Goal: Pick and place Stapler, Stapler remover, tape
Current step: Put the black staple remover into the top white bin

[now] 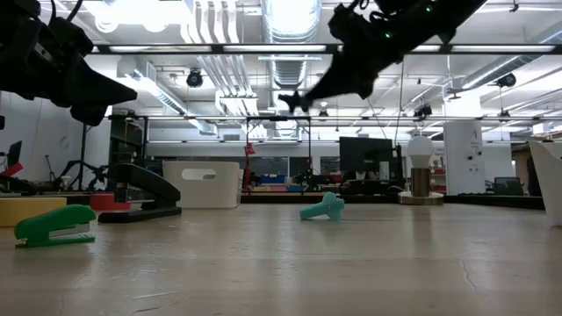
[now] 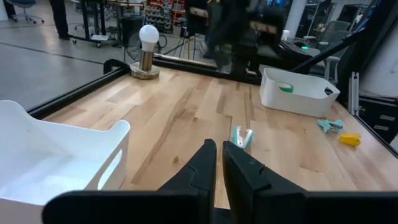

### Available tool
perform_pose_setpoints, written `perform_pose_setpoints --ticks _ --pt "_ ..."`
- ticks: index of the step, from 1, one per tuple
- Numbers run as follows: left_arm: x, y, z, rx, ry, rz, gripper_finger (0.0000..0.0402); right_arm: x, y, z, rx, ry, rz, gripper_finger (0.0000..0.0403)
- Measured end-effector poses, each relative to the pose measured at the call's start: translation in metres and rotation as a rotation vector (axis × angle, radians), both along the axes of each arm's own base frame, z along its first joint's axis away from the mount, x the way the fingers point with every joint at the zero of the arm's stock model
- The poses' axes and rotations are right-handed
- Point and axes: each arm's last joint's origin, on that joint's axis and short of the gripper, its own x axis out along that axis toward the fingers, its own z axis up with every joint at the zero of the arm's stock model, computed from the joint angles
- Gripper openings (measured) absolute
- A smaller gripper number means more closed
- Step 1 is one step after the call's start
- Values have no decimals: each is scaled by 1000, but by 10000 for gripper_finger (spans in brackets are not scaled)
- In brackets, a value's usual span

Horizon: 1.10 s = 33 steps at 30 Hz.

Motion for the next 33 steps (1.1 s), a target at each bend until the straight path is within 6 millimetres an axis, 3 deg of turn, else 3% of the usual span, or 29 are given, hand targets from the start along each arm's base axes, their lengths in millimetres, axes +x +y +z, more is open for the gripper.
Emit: perform_pose_setpoints --ticks 5,9,21,27,33 --pt "0 0 0 0 0 0 32 7 -11 7 -10 -132 -34 8" --pt "0 0 0 0 0 0 32 25 -19 -4 -13 -180 -40 8" --pt "0 0 0 0 1 1 32 107 -79 -22 -23 -61 -146 8" --pt "0 0 0 0 1 0 32 136 -113 -39 5 40 -198 8" --pt "0 0 0 0 2 0 32 156 -129 -52 15 110 -206 8"
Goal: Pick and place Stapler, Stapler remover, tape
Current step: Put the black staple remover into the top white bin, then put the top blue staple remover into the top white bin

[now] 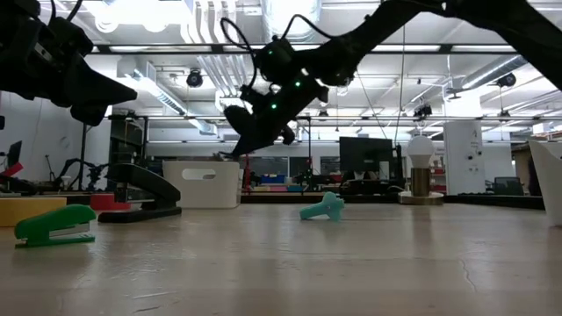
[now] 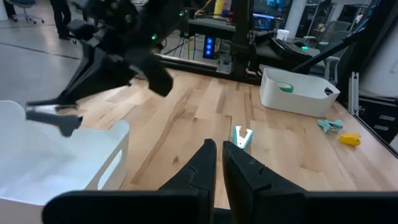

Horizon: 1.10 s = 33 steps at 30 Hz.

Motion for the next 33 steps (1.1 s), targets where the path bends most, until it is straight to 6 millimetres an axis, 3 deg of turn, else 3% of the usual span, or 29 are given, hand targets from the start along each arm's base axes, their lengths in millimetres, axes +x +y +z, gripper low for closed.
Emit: perform_pose_setpoints --ticks 8,15,22,33 --pt "0 0 0 0 0 0 32 12 -23 9 15 -33 -58 8" --pt "0 0 0 0 0 0 32 20 -31 -12 111 1 -27 9" --pt "0 0 0 0 0 0 32 19 -41 -10 125 13 -71 11" --pt "0 0 0 0 0 0 32 18 -45 -4 108 16 -54 106"
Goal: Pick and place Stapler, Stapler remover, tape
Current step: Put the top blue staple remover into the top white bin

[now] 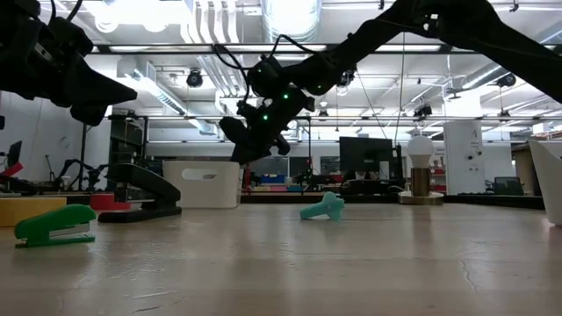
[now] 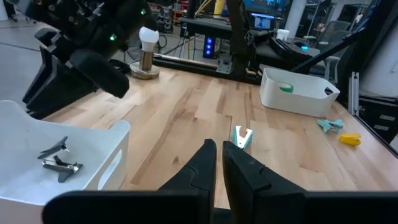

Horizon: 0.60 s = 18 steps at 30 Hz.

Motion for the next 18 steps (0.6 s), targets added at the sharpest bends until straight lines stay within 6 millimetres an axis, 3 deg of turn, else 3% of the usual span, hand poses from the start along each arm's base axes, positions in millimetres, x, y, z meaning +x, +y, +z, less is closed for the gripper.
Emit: perform_pose_setpoints --ticks 8,13,18 --pt "0 0 0 0 0 0 32 -20 27 36 45 148 141 141" --pt "0 0 0 0 0 0 32 -37 66 51 88 317 240 144" --pt "0 0 0 0 -1 0 32 -47 111 49 151 455 311 144"
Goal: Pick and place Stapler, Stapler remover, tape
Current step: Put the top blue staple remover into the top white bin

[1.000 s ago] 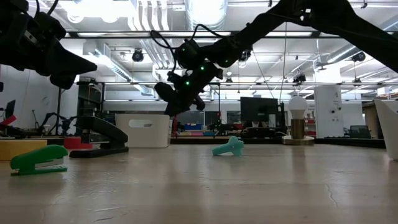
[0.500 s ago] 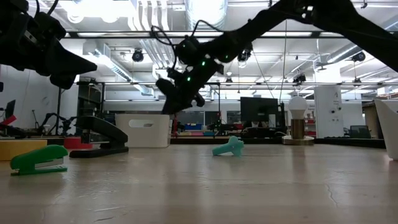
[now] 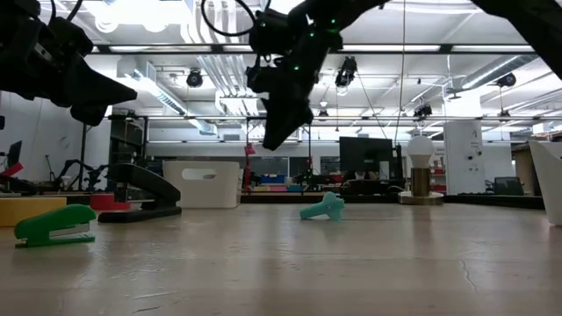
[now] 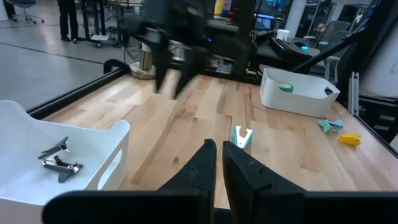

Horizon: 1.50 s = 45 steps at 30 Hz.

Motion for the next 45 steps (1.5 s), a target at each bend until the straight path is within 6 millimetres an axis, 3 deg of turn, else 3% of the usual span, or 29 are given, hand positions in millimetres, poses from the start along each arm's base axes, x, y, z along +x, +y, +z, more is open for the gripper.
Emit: perform_pose_setpoints --ticks 7,18,26,36,45 --pt "0 0 0 0 0 0 32 -15 51 -12 5 148 134 138" --pt "0 0 0 0 -1 0 32 -31 91 -33 0 243 301 112" --pt "0 0 0 0 -1 1 32 -32 100 -37 23 234 329 97" --pt "0 0 0 0 -1 0 32 -42 98 -67 27 262 322 82" --pt "0 0 0 0 -1 1 32 -41 97 -72 20 234 323 65"
